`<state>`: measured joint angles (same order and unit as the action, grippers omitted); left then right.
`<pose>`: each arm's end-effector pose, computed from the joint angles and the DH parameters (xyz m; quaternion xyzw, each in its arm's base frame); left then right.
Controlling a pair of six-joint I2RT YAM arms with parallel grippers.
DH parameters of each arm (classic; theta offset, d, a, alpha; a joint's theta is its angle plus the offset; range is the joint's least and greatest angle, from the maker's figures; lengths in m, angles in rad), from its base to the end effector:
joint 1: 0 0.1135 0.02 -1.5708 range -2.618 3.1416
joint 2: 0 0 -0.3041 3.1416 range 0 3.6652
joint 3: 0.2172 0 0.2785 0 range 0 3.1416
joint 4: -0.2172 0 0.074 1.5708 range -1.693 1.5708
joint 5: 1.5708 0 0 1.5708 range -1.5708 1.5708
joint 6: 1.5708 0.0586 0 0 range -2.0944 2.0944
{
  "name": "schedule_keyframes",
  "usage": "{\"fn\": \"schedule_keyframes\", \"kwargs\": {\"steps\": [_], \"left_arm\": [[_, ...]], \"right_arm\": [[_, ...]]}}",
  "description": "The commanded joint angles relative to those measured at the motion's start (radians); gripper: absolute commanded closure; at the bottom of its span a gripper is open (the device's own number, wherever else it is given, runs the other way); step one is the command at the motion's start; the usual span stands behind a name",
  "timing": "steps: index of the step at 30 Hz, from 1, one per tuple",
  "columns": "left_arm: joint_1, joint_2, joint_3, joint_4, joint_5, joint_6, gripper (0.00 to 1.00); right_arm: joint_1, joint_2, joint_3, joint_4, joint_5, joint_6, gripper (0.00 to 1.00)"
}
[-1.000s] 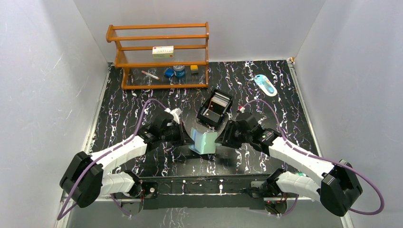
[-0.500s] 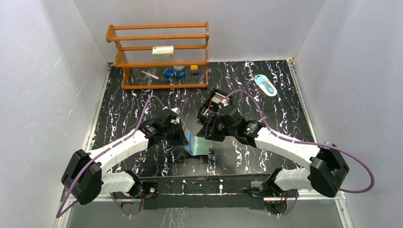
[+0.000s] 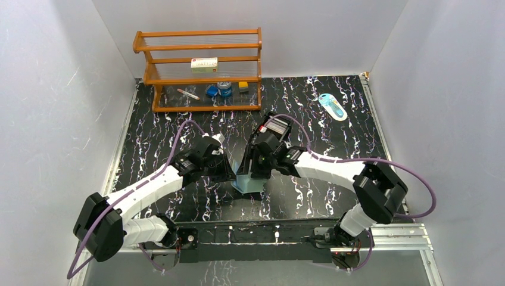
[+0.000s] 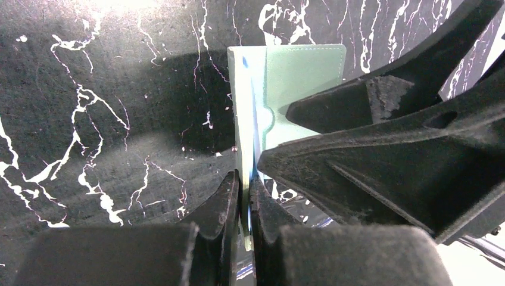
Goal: Put the credit cards into the card holder
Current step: Open the card holder at the center of the board.
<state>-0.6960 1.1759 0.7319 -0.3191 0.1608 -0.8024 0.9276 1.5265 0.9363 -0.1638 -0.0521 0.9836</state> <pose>0.2009 -0.1801 0.2404 -0.0172 0.9170 -0.3208 0.2365 0.2150 0.2919 0.2251 0.0154 0.9174 0.3380 0.2096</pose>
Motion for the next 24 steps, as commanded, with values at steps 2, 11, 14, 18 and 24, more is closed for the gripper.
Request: {"fn": "schedule_keyframes", "kwargs": {"steps": [2, 11, 14, 18, 24], "left_arm": [[-0.005, -0.032, -0.018, 0.022, 0.017, -0.003, 1.00], [-0.005, -0.036, -0.044, 0.037, 0.013, -0.001, 1.00], [-0.005, -0.041, -0.048, 0.038, 0.011, -0.002, 1.00], [-0.005, -0.042, -0.052, 0.039, 0.007, -0.006, 1.00], [-0.004, -0.027, -0.121, 0.126, 0.081, -0.077, 0.95]], "right_arm": [[0.010, 0.045, 0.073, 0.029, -0.009, -0.030, 0.28], [0.012, 0.098, 0.104, -0.115, 0.108, -0.076, 0.34], [0.011, 0.094, 0.096, -0.171, 0.158, -0.103, 0.38], [0.009, 0.056, 0.043, -0.214, 0.220, -0.110, 0.47], [0.008, 0.000, -0.082, -0.202, 0.255, -0.124, 0.56]]}}
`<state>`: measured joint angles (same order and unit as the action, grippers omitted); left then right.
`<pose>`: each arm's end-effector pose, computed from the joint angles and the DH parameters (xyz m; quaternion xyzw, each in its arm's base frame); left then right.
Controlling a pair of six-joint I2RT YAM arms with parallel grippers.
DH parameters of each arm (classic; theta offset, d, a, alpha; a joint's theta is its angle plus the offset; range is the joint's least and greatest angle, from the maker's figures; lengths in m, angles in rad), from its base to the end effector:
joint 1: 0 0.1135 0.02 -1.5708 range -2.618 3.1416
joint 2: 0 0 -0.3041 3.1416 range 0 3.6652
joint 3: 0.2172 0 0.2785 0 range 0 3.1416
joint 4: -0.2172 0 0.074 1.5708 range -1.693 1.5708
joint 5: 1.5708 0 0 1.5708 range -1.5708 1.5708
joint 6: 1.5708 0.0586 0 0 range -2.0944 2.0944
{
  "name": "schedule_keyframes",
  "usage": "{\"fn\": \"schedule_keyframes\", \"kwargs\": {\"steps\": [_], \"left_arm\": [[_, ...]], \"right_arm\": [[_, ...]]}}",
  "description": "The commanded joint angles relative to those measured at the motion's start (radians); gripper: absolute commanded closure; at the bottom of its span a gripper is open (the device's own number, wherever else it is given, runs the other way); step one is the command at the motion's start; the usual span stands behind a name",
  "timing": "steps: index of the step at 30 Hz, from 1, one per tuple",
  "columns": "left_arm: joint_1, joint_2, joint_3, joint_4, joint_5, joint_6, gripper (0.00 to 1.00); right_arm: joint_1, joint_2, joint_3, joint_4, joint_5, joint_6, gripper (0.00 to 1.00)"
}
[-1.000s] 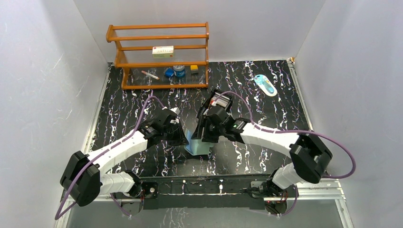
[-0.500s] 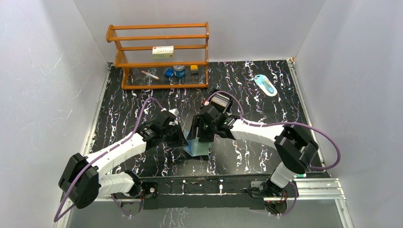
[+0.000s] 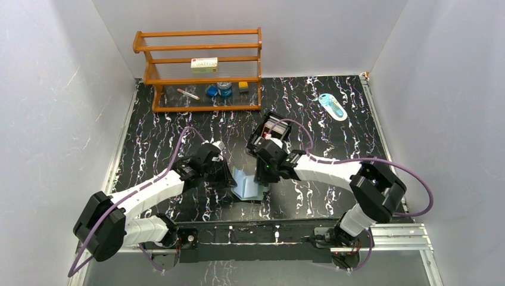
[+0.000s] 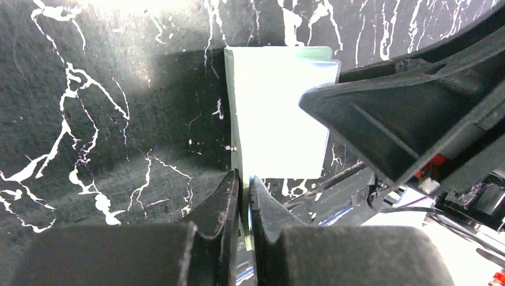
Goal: Put the credit cards into the card holder
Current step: Open the card holder at the center of the board.
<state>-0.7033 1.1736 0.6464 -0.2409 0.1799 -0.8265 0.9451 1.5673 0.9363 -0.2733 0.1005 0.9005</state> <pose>0.1933 -0.1776 0.2175 -0.0214 0.9172 -0.3291 0.2234 0.2131 0.2849 0.2016 -0.0046 0.9439 0.2318 0.2350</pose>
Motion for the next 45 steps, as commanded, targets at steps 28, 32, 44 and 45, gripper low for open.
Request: {"fn": "schedule_keyframes", "kwargs": {"steps": [28, 32, 44, 45], "left_arm": [[0.010, -0.050, -0.026, 0.064, 0.077, -0.006, 1.00], [0.010, -0.028, -0.011, 0.054, 0.067, 0.000, 1.00], [0.015, -0.018, -0.102, 0.169, 0.147, -0.064, 0.97], [0.018, -0.018, -0.119, 0.182, 0.154, -0.071, 0.95]], "right_arm": [[-0.002, -0.299, -0.055, 0.024, -0.077, 0.040, 0.77], [0.004, -0.285, -0.083, 0.184, -0.116, 0.072, 0.87], [0.003, -0.002, -0.063, 0.107, -0.034, -0.010, 0.97], [0.003, 0.009, -0.079, 0.105, 0.000, -0.026, 0.97]]}}
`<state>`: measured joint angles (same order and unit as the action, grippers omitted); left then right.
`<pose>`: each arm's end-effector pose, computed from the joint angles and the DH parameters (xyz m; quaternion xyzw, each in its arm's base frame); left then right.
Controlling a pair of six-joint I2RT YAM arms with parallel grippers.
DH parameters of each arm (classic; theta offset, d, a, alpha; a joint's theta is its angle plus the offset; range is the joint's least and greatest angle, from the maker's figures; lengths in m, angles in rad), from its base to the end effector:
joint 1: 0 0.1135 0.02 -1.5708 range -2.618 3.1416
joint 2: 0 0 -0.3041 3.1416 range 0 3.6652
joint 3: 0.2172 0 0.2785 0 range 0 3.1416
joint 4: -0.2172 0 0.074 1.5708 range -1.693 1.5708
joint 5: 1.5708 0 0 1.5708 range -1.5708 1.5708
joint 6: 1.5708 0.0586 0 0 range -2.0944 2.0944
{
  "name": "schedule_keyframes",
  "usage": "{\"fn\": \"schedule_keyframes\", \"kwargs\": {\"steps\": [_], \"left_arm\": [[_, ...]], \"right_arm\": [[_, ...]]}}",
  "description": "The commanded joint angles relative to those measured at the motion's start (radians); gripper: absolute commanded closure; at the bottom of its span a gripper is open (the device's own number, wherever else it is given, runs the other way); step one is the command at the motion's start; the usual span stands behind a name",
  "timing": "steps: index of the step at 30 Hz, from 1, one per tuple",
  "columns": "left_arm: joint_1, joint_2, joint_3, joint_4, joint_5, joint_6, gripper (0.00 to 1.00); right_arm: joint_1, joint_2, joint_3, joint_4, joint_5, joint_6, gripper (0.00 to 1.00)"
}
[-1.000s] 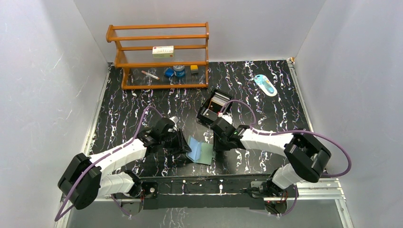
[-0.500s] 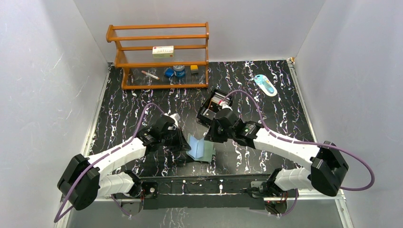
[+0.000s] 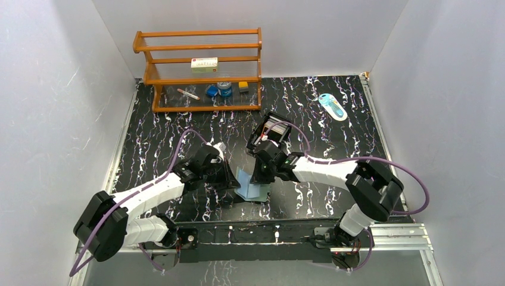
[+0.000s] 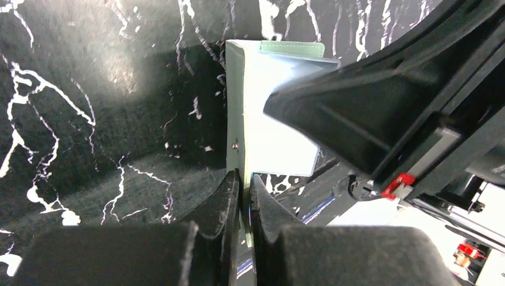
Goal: Put the credit cards into the card holder
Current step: Open the card holder at the center of the board.
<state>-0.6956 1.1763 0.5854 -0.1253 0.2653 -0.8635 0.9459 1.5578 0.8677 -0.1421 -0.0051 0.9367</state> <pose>0.1904 -0.1790 0.2069 -0.0210 0.9035 -0.3744 0.2075 0.2064 0.2867 0.1927 -0.0052 0.9326 0.2932 0.2106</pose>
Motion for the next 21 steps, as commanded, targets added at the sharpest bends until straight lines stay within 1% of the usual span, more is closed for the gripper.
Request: {"fn": "schedule_keyframes", "kwargs": {"steps": [1, 3, 8, 10, 13, 18, 19, 21], "left_arm": [[0.010, -0.021, -0.074, 0.060, 0.062, -0.037, 0.94], [0.011, -0.034, -0.104, 0.044, 0.043, -0.037, 0.87], [0.048, -0.088, -0.140, 0.022, 0.031, -0.021, 0.74], [0.071, -0.102, -0.155, 0.075, 0.060, -0.018, 0.70], [0.080, -0.078, -0.169, 0.158, 0.109, -0.017, 0.67], [0.082, 0.009, -0.172, 0.218, 0.157, -0.003, 0.67], [0.083, 0.019, -0.175, 0.227, 0.162, 0.001, 0.68], [0.085, 0.027, -0.178, 0.239, 0.169, 0.003, 0.77]], "right_arm": [[0.002, 0.025, -0.040, -0.023, 0.136, -0.075, 0.96], [0.000, 0.033, -0.070, -0.008, 0.160, -0.103, 0.96], [-0.001, 0.048, -0.131, 0.051, 0.149, -0.146, 0.94], [-0.001, 0.054, -0.139, 0.068, 0.148, -0.165, 0.93], [-0.001, 0.064, -0.140, 0.090, 0.138, -0.186, 0.93], [-0.002, 0.072, -0.130, 0.103, 0.137, -0.203, 0.92], [-0.002, 0.073, -0.127, 0.099, 0.141, -0.206, 0.91], [-0.003, 0.071, -0.118, 0.087, 0.150, -0.216, 0.91]]}}
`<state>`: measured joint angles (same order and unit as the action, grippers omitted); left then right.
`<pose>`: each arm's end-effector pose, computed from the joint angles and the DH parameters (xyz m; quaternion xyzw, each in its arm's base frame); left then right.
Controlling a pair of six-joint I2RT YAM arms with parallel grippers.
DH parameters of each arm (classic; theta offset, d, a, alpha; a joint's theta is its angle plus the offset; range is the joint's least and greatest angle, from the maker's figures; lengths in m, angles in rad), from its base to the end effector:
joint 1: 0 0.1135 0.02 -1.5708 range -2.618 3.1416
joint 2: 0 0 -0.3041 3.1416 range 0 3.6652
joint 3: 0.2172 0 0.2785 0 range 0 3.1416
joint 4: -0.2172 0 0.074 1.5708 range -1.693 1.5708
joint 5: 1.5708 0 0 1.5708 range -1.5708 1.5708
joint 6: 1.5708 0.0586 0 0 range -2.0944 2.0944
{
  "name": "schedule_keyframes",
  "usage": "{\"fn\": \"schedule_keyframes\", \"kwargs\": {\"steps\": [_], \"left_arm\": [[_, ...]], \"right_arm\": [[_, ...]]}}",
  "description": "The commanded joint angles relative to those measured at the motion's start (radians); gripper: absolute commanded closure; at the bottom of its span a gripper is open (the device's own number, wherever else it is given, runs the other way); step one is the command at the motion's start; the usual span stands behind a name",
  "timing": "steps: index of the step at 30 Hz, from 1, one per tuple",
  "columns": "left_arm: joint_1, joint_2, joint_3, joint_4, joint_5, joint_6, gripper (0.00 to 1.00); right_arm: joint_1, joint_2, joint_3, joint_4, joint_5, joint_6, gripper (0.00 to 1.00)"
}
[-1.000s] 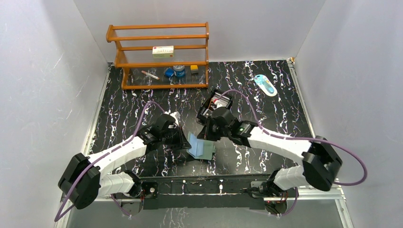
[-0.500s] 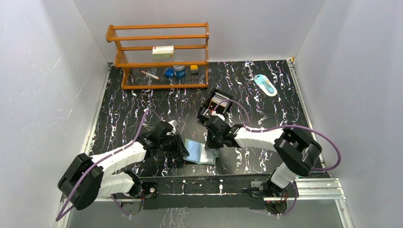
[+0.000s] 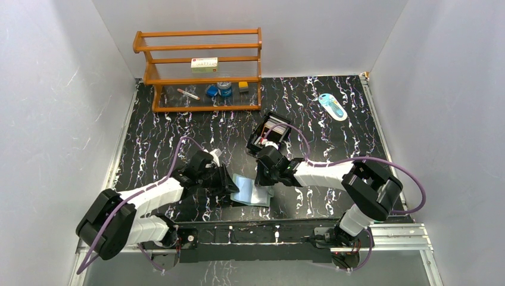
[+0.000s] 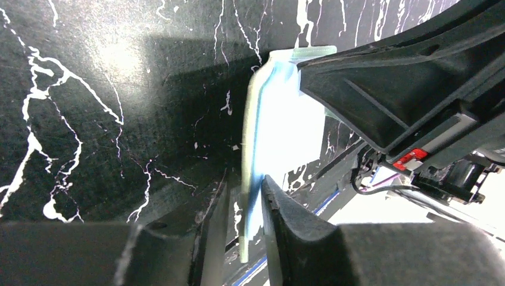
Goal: Put the credit cards into the card holder
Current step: Open the card holder at the center of the board.
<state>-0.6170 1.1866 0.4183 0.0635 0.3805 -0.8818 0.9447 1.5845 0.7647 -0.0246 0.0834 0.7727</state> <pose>0.1841 -0.1573 0.1664 -0.0390 0.8940 -0.4063 0.1847 0.2041 0.2739 0.1607 -0.0655 0.9318 0.2432 0.2614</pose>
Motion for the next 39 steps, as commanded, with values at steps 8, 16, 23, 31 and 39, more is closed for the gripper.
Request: {"fn": "schedule_keyframes", "kwargs": {"steps": [8, 16, 23, 31, 39], "left_arm": [[0.008, -0.024, -0.019, 0.042, 0.054, 0.042, 0.86], [0.021, -0.068, -0.008, -0.008, 0.040, 0.054, 0.71], [0.029, -0.086, -0.010, -0.029, 0.028, 0.053, 0.82], [0.028, -0.093, -0.006, -0.026, 0.051, 0.045, 1.00], [0.029, -0.097, 0.032, -0.108, -0.005, 0.057, 1.00]], "right_arm": [[-0.006, 0.060, 0.012, -0.052, 0.088, -0.098, 0.90], [-0.006, 0.052, 0.010, -0.059, 0.090, -0.116, 0.89], [-0.006, 0.073, 0.026, -0.073, 0.092, -0.119, 0.89], [-0.006, 0.034, 0.101, -0.130, 0.062, -0.137, 0.86], [-0.017, -0.017, 0.376, -0.336, 0.155, -0.294, 0.51]]}}
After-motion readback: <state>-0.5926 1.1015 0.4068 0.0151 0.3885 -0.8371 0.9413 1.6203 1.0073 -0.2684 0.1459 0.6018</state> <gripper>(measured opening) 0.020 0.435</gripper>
